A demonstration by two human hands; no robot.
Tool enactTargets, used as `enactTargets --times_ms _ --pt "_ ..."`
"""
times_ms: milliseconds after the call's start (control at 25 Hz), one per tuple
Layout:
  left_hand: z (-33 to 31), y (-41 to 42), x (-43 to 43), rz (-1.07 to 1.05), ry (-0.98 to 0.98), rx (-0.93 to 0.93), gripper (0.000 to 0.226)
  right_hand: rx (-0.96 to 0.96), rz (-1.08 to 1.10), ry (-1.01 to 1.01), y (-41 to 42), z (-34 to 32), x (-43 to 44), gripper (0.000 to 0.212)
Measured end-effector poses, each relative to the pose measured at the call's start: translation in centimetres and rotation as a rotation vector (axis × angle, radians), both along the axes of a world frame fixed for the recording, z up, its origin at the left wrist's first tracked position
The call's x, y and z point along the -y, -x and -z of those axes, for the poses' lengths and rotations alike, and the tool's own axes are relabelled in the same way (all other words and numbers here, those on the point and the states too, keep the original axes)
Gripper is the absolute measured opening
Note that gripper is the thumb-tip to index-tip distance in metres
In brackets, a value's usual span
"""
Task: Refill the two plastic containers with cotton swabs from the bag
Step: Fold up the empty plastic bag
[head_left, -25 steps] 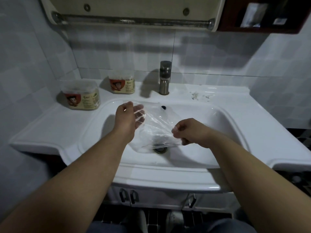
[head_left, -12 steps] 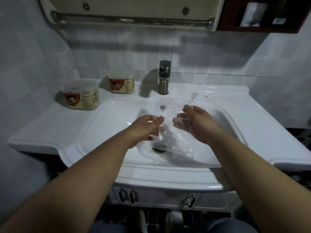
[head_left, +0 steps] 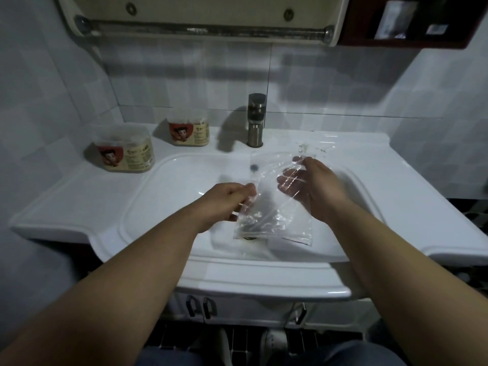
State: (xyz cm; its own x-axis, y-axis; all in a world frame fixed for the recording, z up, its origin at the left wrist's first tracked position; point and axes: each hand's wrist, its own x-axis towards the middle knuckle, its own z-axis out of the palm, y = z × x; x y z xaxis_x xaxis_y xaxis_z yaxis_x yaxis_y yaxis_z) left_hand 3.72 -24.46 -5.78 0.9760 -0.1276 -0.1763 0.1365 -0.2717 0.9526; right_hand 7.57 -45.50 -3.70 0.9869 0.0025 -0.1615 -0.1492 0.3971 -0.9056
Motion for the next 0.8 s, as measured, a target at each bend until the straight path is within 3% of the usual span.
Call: enactTargets --times_ms 160,320,480,720,800 --pt "-0.1 -0.8 -0.2 -0.116 0.23 -0.007 0.019 0.01 -0.204 0.119 0.4 0.2 -0.2 0.032" --pt "-0.5 -1.0 -0.4 -0.333 0.335 0.032 0.011 -0.057 -0.48 0.403 1.3 0.9 0.0 0.058" --pt "-0.4 -1.4 -0.7 -0.539 0.315 0.126 0.013 -0.001 -0.502 0.649 1.2 1.2 -0.2 0.046" --pt "0.1 -1.4 -1.1 -0.5 0.202 0.211 0.016 0.094 -0.481 0.515 1.7 0.9 -0.4 0.073" --pt "0.0 -1.2 -0.8 -0.466 0.188 0.211 0.025 0.136 -0.431 0.446 1.6 0.9 -0.4 0.06"
